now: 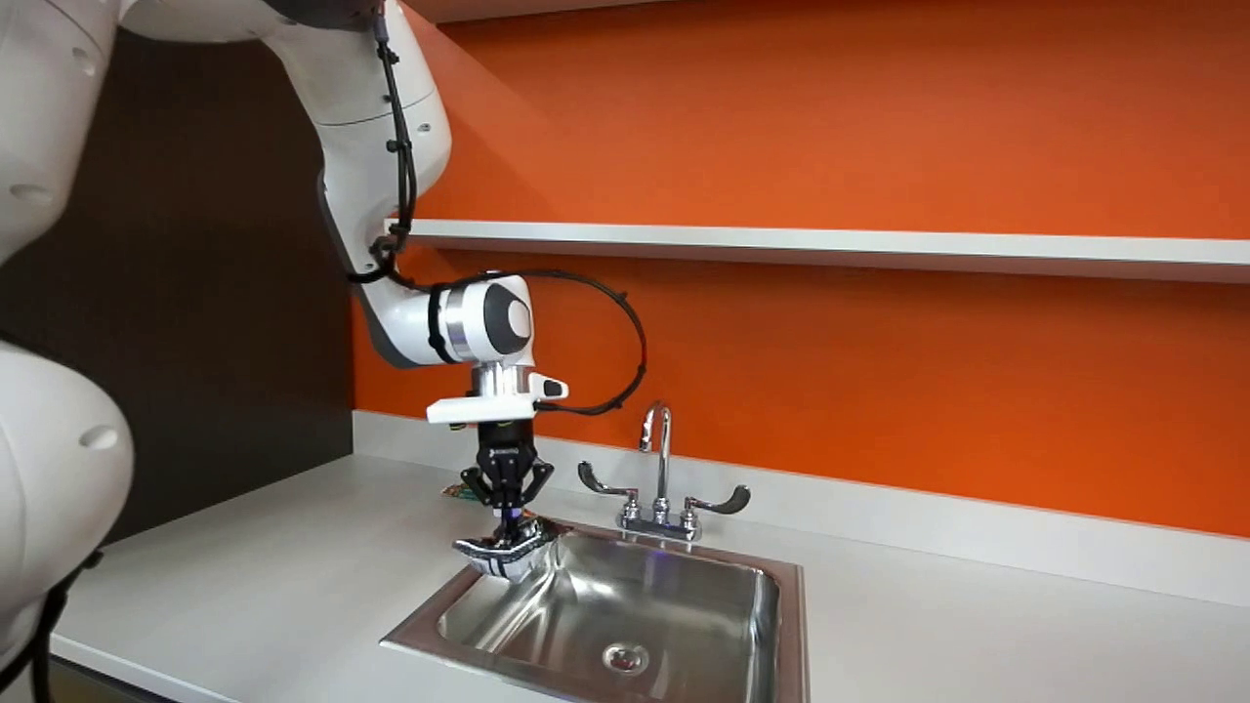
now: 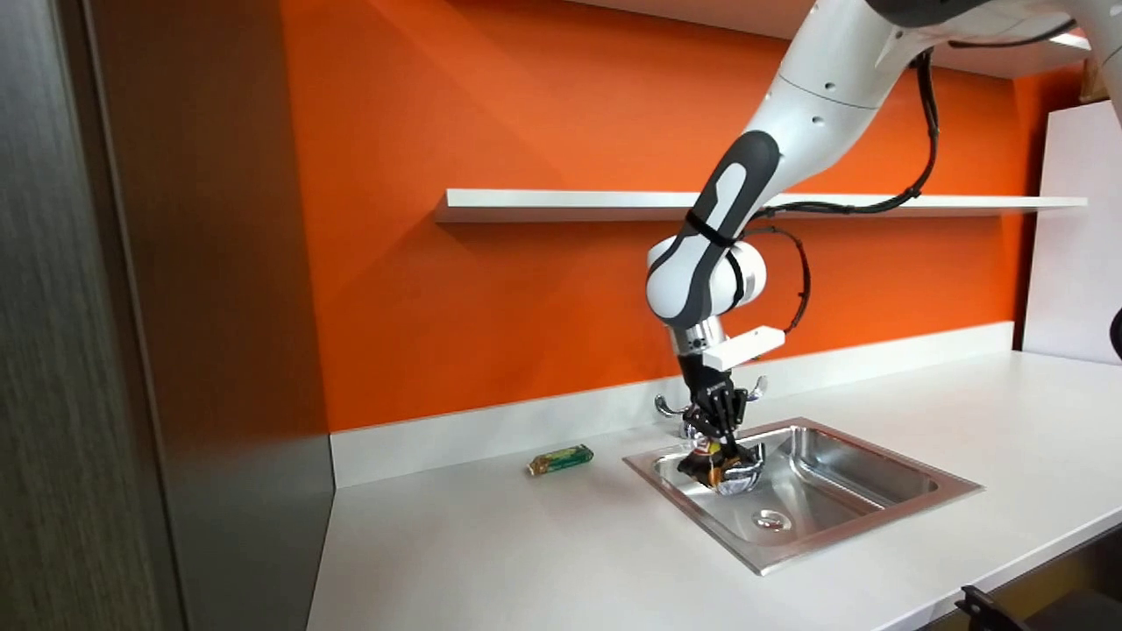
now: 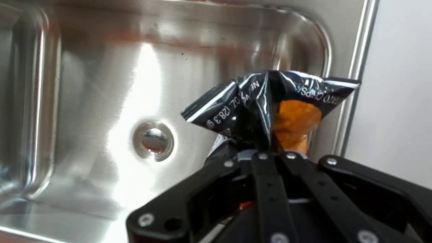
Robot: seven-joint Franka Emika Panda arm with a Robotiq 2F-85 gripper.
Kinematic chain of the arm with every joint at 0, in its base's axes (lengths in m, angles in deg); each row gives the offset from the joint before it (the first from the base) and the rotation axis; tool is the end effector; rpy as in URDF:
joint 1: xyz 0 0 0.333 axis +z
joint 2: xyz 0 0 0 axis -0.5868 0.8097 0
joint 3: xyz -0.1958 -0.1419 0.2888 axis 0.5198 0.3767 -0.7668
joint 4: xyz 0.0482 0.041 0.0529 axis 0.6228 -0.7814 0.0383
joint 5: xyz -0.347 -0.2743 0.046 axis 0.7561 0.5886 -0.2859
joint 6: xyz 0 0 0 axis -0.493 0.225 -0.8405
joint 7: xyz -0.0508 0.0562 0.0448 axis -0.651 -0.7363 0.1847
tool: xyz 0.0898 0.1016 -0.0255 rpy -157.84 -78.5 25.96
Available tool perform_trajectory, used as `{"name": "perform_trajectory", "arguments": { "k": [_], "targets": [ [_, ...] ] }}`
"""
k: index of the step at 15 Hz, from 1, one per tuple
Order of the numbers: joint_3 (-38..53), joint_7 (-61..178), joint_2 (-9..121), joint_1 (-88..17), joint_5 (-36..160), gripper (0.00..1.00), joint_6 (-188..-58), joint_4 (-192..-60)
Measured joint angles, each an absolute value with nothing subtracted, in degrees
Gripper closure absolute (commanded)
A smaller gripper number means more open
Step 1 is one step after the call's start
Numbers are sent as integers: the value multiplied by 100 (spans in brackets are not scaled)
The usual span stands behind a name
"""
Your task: Remove the snack pack out of the sink
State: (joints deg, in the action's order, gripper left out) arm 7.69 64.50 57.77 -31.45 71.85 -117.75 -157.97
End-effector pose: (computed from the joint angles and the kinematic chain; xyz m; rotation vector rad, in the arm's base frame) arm 0.5831 -0.0095 0.2185 2.9335 0.2806 -0.3294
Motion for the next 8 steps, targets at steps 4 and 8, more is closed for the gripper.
{"name": "perform_trajectory", "arguments": {
  "k": [4, 8],
  "targets": [
    [417, 6450, 5611, -2872, 7335, 100, -11429, -15801],
    [75, 6451, 5615, -2584, 7442, 100, -11343, -15796]
  ]
}}
